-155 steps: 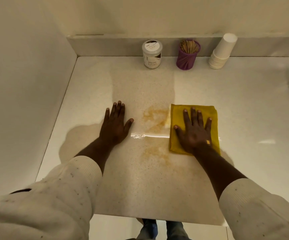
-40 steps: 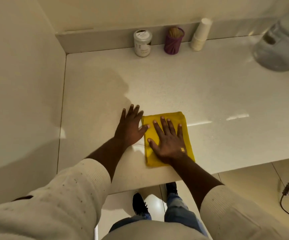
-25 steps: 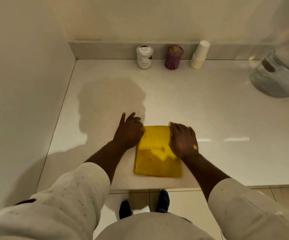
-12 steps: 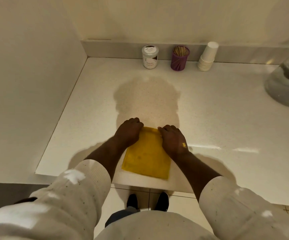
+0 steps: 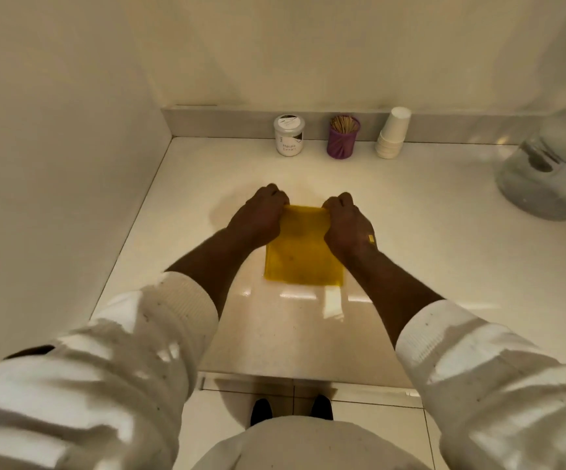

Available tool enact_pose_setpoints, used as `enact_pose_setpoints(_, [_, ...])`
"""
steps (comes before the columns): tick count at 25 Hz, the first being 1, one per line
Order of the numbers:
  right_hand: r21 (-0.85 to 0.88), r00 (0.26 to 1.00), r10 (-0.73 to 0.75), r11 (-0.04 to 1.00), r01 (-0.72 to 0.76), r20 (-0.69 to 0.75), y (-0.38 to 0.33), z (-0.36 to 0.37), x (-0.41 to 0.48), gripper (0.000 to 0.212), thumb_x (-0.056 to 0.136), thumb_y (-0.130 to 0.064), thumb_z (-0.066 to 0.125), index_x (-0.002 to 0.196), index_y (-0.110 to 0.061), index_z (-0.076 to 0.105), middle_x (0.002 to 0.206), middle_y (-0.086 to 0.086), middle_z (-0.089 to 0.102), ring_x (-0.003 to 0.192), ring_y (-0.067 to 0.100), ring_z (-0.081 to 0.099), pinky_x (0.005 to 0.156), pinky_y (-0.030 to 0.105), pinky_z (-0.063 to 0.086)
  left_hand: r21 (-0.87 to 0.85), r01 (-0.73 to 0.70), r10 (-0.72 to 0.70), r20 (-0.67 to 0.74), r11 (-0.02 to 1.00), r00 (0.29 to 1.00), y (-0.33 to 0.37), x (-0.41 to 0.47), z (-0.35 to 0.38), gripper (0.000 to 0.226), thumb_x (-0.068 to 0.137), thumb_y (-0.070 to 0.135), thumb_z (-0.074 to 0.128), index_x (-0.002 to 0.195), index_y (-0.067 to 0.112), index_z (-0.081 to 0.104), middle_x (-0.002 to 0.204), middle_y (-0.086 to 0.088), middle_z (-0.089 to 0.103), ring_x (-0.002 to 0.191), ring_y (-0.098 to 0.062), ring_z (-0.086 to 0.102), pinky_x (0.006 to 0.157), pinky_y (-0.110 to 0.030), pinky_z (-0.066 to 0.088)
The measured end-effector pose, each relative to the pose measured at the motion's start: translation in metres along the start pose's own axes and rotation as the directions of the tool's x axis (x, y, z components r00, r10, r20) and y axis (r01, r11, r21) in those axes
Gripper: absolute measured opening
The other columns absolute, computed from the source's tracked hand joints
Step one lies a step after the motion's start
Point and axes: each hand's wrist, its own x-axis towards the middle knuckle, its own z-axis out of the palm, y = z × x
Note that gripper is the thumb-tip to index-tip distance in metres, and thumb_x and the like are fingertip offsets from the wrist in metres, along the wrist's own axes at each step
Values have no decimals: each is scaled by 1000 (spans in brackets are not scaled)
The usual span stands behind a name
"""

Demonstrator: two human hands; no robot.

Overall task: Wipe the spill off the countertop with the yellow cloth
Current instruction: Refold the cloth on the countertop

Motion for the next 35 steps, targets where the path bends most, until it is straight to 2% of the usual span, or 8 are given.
enact_pose_setpoints(7, [-53,958,-111,993,101,-265,-11,-34,27,41,75,-4,83,112,-11,66,113,13,62,85,30,61,71,35,47,-2,-99,96,-228,995,969,6,19,-39,23,89,2,52,109,7,63,111,-14,59,101,-27,55,77,-31,44])
enact_pose_setpoints(11, [-113,979,-155,984,140,-134,-7,-11,-17,19,78,-14,62,96,-16,67,94,5,66,77,27,61,76,36,41,-48,-117,115,-41,992,992,0,-20,-8,18,90,12,54,106,10,63,106,-9,58,93,-23,56,76,-36,51])
enact_pose_setpoints(17, [4,961,-209,977,212,179,3,17,-76,35,73,-30,52,94,-14,75,80,7,76,74,37,68,84,39,51,-44,-96,105,369,994,923,-4,-78,41,24,86,23,62,108,14,63,110,-4,59,96,-25,60,78,-34,49])
enact_pose_setpoints(22, [19,976,-152,988,151,154,3,35,-70,35,88,-35,54,110,-14,72,104,9,75,95,37,67,86,41,51,-118,-74,105,283,990,953,-12,-84,47,43,88,49,65,115,16,63,112,-4,63,99,-23,61,81,-34,50])
enact_pose_setpoints(25, [-32,967,-89,995,99,237,1,57,-64,48,100,-41,54,138,-13,56,142,12,57,127,34,53,103,45,45,-45,-79,86,176,996,981,-23,-79,49,49,94,49,58,128,13,60,127,-10,63,113,-28,60,94,-39,47])
enact_pose_setpoints(28, [-98,952,-12,994,44,307,0,83,-63,70,102,-56,42,158,-17,28,167,8,22,152,29,21,123,51,20,25,-26,21,183,999,983,-41,-76,54,60,100,49,48,147,12,45,152,-12,48,142,-30,43,117,-43,33])
enact_pose_setpoints(31, [-158,939,61,987,-8,337,0,105,-56,83,97,-71,28,162,-24,6,171,4,-2,156,26,-2,125,55,1,88,88,-109,268,992,957,-71,-74,61,70,103,56,30,160,17,19,169,-6,14,157,-23,6,127,-46,10])
enact_pose_setpoints(35, [-205,940,134,976,-70,314,-1,127,-41,93,86,-86,10,160,-34,-8,169,1,-16,155,26,-14,122,58,-12,107,174,-198,278,979,940,-107,-67,67,75,102,61,22,161,19,2,170,-5,-2,156,-22,-8,127,-45,0])
